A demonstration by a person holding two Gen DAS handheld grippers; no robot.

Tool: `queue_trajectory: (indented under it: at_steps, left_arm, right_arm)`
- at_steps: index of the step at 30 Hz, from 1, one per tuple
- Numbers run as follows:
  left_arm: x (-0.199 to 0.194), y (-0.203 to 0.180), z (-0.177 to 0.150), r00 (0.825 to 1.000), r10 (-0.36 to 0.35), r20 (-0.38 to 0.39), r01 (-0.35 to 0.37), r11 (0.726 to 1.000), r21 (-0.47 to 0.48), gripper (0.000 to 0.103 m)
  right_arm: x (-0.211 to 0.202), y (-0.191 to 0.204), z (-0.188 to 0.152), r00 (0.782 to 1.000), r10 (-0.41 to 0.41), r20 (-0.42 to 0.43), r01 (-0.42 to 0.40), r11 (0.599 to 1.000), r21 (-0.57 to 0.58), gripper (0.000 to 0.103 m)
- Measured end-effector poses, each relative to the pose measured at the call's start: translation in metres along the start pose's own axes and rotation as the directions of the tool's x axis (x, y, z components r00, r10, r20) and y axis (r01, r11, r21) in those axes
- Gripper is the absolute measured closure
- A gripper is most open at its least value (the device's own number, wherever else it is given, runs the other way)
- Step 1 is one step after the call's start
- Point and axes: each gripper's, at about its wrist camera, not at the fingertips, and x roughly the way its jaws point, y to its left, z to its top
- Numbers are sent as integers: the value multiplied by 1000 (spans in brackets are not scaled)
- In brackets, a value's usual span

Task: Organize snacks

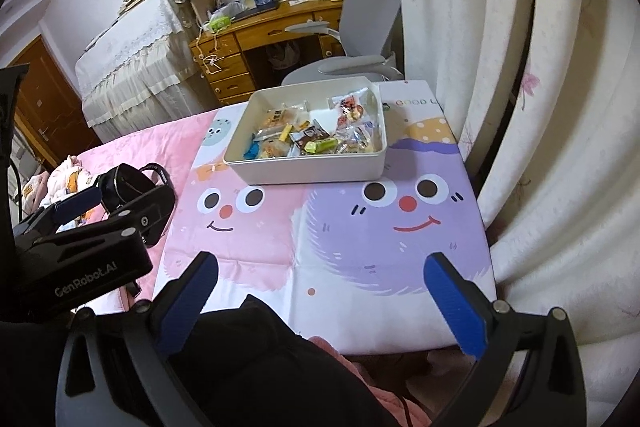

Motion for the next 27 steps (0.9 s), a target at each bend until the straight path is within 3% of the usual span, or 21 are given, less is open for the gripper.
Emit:
queue_trajectory:
  at_steps: [12, 27]
  left_arm:
    - [3, 7, 1, 999, 33, -5, -33, 999, 0, 1]
    - [13, 15, 4, 1000, -2, -24, 2, 1000, 10, 1]
  right_arm:
    - [8, 5, 1, 1000, 18, -12, -18, 1000, -7, 0]
    - [20, 14, 3, 1000, -1, -30, 0, 1000, -15, 0]
